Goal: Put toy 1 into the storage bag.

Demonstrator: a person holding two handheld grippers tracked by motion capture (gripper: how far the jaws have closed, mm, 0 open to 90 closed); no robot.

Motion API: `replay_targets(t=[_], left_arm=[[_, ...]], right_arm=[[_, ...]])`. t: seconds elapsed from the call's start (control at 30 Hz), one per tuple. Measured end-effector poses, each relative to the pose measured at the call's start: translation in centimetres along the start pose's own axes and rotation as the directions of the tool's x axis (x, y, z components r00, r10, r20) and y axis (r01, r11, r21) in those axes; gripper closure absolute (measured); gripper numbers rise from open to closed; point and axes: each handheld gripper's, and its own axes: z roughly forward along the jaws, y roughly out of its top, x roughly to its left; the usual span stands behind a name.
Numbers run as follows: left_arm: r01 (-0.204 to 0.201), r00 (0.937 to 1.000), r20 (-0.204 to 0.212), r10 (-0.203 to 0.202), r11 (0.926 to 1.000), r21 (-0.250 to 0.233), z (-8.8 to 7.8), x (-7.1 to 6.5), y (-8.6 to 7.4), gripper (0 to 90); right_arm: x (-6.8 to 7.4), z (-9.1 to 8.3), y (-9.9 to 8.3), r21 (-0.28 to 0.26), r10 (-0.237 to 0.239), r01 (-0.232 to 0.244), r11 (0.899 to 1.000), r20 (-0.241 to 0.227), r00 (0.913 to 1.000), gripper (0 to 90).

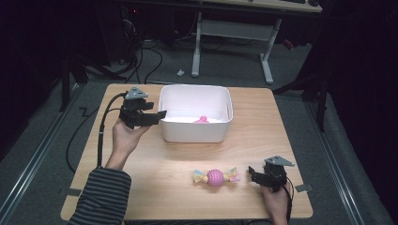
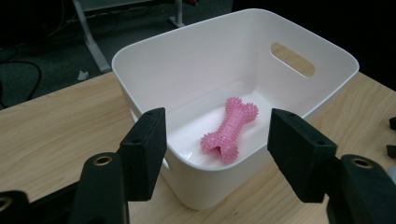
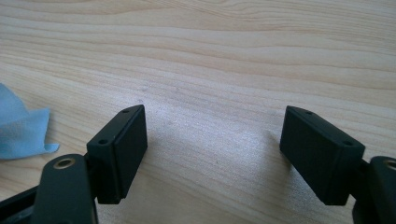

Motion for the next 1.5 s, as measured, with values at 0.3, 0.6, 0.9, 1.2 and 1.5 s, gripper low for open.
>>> replay_targets(t=[0.3, 0.6, 0.9, 1.2, 1.5], left_arm=[[0.009, 0.9997, -0.024, -0.01, 0.9994, -0.035, -2.0, -0.3, -1.9, 38.9], [0.055, 0.9979, -0.031, -0.057, 0.9965, -0.062, -3.4, 0.0, -4.6, 39.3], [0.093, 0.9948, -0.038, -0.095, 0.9938, -0.062, -4.2, 0.3, -7.1, 39.6], [0.113, 0.9923, -0.043, -0.116, 0.992, -0.056, -4.6, 0.3, -9.0, 39.6], [0.128, 0.9903, -0.051, -0.129, 0.9911, -0.037, -4.0, 0.0, -11.0, 39.7]], right_arm=[[0.0, 0.0, 0.0, 0.001, 0.003, -0.003, 1.0, -0.001, 1.0, 23.4], [0.0, 0.0, 0.0, 0.0, 0.001, -0.001, 1.0, -0.001, 1.0, 23.4], [0.0, 0.0, 0.0, -0.001, 0.001, -0.001, 1.0, 0.0, 1.0, 23.4], [0.0, 0.0, 0.0, 0.0, 0.002, -0.002, 1.0, -0.001, 1.0, 23.5], [0.0, 0.0, 0.0, 0.0, 0.002, -0.002, 1.0, 0.0, 1.0, 23.5]])
